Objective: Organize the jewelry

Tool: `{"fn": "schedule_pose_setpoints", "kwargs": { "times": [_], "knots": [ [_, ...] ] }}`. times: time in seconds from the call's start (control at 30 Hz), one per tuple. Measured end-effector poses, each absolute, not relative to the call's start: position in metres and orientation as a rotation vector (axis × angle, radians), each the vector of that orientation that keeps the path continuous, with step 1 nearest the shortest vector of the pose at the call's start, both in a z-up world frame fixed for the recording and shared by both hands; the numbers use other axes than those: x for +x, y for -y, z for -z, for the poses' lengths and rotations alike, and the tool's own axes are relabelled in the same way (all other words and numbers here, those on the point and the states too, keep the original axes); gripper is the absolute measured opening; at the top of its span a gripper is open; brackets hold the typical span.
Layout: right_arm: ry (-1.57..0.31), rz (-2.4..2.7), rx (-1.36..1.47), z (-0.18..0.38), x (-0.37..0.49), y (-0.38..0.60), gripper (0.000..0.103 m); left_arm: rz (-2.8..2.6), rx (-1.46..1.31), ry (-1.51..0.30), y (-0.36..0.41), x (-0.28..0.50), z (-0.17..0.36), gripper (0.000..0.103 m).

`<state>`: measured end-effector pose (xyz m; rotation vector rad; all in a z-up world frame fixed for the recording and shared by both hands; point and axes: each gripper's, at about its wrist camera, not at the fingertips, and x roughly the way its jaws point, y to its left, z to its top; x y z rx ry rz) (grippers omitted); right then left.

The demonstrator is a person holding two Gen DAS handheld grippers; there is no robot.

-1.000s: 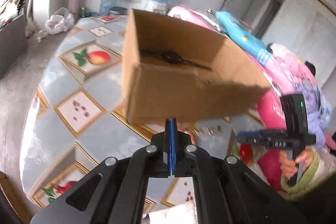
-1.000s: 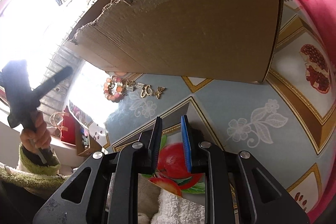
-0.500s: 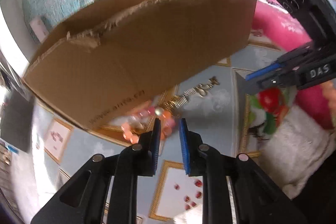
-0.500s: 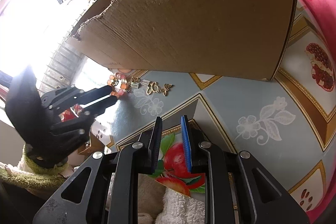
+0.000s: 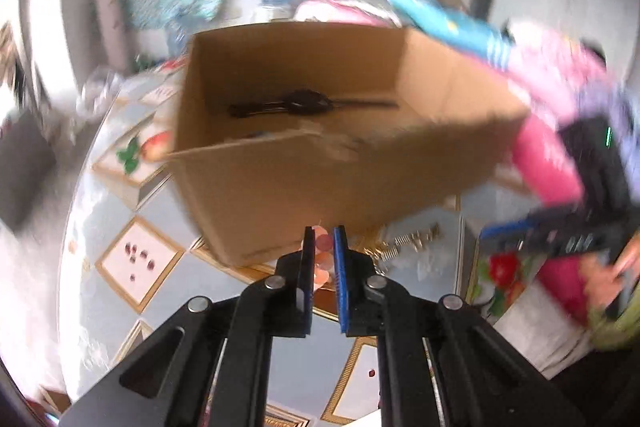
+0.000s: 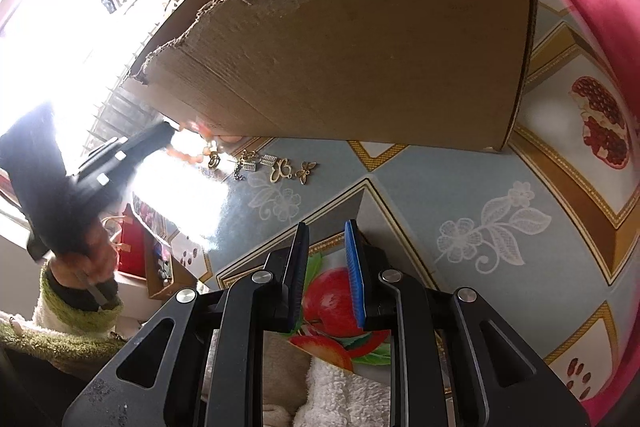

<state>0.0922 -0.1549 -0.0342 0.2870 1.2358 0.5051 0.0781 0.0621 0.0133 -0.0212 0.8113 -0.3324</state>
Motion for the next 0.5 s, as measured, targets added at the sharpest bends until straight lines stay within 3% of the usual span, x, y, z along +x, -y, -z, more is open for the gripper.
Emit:
{"fn": "schedule_pose_setpoints", "kwargs": {
  "times": [0.2, 0.37, 0.43, 0.5],
  "knots": [
    [-1.235, -0.505, 0.295, 0.035, 0.092, 0.156, 0.020, 0.258, -0.380, -0.829, -0.128, 0.075, 0.005, 0.009],
    [-1.231, -0.491, 0.296, 0.034, 0.094, 0.158, 0.020, 0.195, -0.477, -0.844, -0.153, 0.071, 0.019, 0.009],
    [-1.221, -0.486, 0.305, 0.032, 0.094, 0.160, 0.020, 0.199, -0.487, -0.866, -0.152, 0.073, 0.021, 0.015],
    [-1.204, -0.476, 0.317, 0.030, 0.093, 0.163, 0.020, 0.188, -0.484, -0.868, -0.151, 0.073, 0.019, 0.034]
  ]
}}
